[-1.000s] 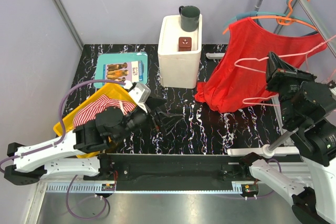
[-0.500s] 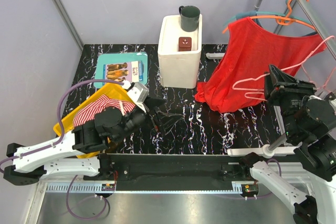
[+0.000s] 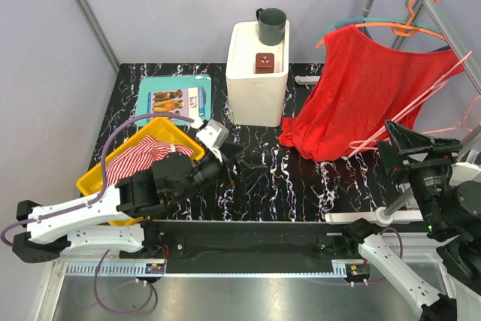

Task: Remove the tank top from the hanger

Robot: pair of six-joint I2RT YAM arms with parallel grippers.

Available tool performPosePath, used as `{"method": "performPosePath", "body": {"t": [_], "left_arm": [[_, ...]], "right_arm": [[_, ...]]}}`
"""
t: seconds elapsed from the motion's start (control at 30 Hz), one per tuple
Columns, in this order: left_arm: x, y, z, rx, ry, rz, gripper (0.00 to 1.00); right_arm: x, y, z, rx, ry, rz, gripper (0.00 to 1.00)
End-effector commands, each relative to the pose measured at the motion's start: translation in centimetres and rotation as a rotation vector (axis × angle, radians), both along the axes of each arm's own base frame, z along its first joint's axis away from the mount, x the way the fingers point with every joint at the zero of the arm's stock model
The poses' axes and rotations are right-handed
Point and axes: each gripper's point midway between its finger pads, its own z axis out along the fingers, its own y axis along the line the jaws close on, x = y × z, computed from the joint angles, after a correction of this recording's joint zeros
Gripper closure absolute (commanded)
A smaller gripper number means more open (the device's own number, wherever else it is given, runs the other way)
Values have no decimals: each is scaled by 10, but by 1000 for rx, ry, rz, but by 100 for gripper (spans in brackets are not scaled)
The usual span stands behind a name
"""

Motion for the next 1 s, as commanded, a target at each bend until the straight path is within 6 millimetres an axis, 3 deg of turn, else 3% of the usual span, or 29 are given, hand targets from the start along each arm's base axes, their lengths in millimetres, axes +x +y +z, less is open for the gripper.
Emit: {"method": "performPosePath", "body": {"t": [0.0,0.23,0.4,0.5,0.8,0.93,0.97], "left_arm": [[5,-3,11,-37,-7,27,1],[5,-2,2,-12,7,34,1],[5,-5,-3,-6,15,30,1],[4,-9,-2,2,6,17,1],[8,-4,-14,24,8,44,1],[12,11,-26,17,35,104,1],[12,16,-24,-1,37,113,1]], "right_arm": [[-15,4,-9,-171,-23,68,17],[-33,1,-24,-568,-94,136,6],[-44,8,-27,-880,-226,223,0],[-50,24,-18,-1007,-334,313,1],[-59,62,25,-1068,-518,496,0],[-69,101,31,-966,-571,727,0],[-60,114,28,-940,-547,794,0]]}}
